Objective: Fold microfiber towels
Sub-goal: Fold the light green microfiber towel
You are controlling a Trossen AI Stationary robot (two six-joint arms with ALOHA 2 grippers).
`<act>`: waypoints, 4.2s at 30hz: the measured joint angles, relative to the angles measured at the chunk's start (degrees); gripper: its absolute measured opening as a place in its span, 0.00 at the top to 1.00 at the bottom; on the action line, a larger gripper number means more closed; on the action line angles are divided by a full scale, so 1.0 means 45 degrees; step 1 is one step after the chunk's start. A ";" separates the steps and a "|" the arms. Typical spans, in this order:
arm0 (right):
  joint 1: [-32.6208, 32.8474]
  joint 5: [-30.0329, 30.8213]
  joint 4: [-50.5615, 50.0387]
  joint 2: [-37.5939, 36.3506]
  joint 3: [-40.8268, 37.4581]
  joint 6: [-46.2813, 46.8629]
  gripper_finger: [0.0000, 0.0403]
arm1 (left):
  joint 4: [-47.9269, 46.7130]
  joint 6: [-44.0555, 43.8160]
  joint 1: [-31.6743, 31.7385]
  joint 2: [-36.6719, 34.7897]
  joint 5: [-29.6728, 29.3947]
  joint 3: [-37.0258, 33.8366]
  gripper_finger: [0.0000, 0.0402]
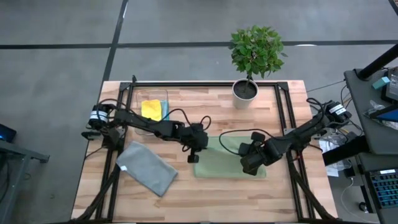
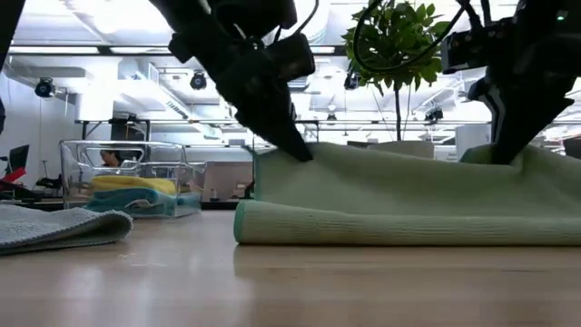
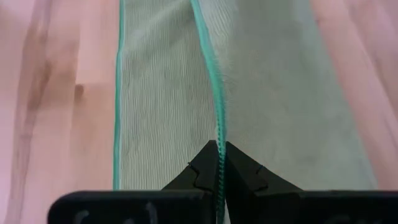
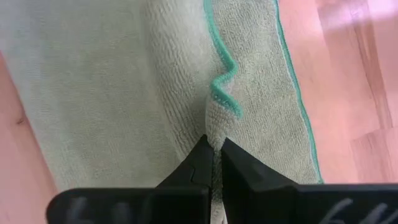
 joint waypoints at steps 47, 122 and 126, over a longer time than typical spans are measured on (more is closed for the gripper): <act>0.0023 -0.0707 0.7089 -0.0808 -0.4225 -0.0137 0.54 | 0.1910 -0.1376 -0.3264 0.0000 -0.0374 -0.1164 1.00; 0.1588 0.1870 -0.1268 -0.2774 -0.1451 0.4164 0.98 | 0.1706 -0.1642 -0.0590 -0.0373 0.0645 -0.1127 1.00; 0.2522 0.0917 -0.1237 -0.3105 -0.0657 0.4124 0.98 | 0.1424 -0.2401 -0.1178 -0.0824 0.1160 -0.1096 1.00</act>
